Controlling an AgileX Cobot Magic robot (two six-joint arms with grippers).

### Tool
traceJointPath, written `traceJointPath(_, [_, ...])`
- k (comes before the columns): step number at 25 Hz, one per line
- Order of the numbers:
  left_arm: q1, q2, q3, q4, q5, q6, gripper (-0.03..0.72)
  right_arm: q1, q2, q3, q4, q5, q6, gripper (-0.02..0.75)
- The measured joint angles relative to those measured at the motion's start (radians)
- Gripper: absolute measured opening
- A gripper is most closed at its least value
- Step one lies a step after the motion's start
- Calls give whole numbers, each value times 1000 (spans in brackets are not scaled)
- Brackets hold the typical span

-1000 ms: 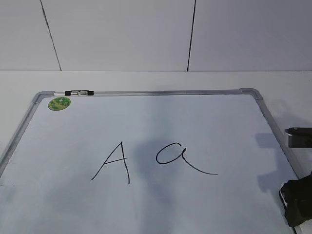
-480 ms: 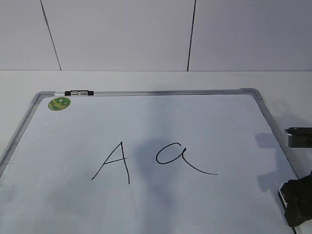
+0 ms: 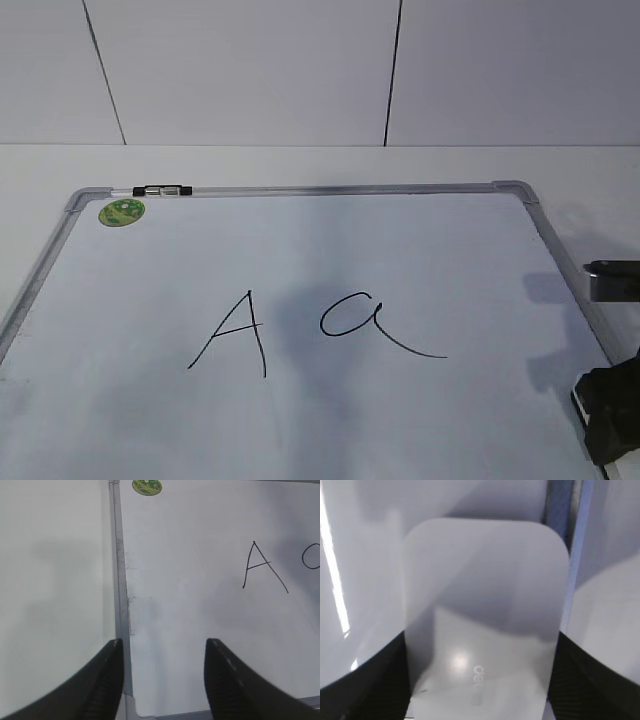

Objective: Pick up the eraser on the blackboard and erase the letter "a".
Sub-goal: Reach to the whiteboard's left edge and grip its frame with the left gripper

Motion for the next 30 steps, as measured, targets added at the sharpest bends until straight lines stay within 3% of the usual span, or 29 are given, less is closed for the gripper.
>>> traceJointPath(18, [0, 40, 0, 0, 0, 0, 393, 0, -12, -45, -6, 154, 0, 560])
traceJointPath(25, [0, 194, -9, -18, -36, 0, 393, 0, -116, -99, -6, 265, -7, 560])
traceJointPath(30, [0, 396, -84, -21, -72, 0, 393, 0, -170, -180, -6, 319, -10, 560])
